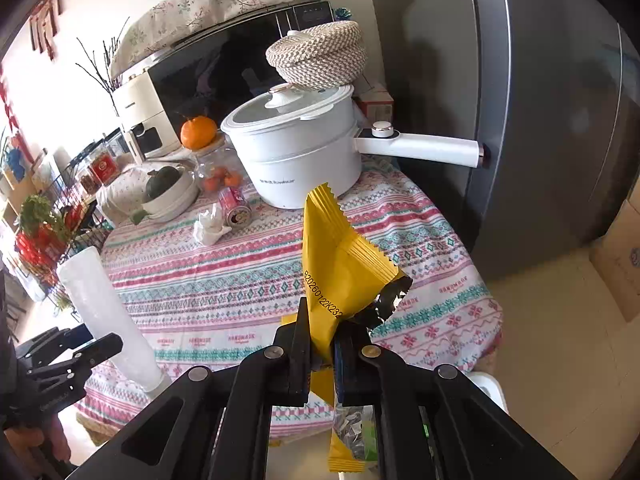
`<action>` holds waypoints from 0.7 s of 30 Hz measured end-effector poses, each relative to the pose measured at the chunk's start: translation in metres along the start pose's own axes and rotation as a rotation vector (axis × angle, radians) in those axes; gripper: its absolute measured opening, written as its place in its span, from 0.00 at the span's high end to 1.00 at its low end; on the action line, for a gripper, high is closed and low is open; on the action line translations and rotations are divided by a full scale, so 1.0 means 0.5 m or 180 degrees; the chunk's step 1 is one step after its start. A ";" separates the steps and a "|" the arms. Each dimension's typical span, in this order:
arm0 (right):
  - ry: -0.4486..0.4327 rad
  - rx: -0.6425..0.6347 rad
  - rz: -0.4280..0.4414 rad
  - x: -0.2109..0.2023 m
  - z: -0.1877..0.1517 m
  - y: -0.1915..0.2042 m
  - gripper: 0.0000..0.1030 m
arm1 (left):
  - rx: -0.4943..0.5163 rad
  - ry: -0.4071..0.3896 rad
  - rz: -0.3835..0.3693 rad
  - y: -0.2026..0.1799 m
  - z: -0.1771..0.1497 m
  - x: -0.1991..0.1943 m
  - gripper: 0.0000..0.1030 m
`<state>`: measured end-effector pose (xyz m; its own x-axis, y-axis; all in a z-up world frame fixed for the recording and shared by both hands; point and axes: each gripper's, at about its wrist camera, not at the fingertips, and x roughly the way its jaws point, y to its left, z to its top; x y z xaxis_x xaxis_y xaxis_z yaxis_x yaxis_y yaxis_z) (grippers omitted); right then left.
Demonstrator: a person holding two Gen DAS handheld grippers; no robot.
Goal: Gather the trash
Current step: 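Grasp the yellow wrapper with the right tool while the left tool grasps the white bottle, then carry the white bottle and yellow wrapper to the white bin and release both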
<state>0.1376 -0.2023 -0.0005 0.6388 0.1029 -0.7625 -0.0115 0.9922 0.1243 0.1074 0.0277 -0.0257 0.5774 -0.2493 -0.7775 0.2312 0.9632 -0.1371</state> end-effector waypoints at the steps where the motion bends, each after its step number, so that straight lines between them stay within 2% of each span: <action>1: 0.0013 -0.0011 -0.0021 -0.008 -0.006 -0.005 0.91 | 0.0005 -0.0002 -0.0039 -0.007 -0.005 -0.002 0.52; 8: 0.0142 0.0023 -0.0045 -0.032 -0.068 -0.043 0.91 | 0.0047 0.0010 -0.0374 -0.063 -0.036 -0.004 0.52; 10: 0.0186 0.0024 -0.0006 -0.035 -0.081 -0.052 0.91 | 0.0142 0.0032 -0.0435 -0.087 -0.047 0.000 0.52; 15: 0.0271 -0.0116 -0.0146 -0.041 -0.114 -0.072 0.91 | 0.0403 0.0051 -0.0639 -0.154 -0.067 0.008 0.52; 21: 0.0359 -0.0078 -0.0291 -0.051 -0.151 -0.131 0.91 | 0.0580 0.0085 -0.0896 -0.230 -0.082 0.033 0.52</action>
<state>0.0639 -0.2645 -0.0372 0.5475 0.0180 -0.8366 0.0231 0.9991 0.0366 0.0582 -0.0831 -0.0480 0.4508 -0.4978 -0.7409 0.5163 0.8225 -0.2385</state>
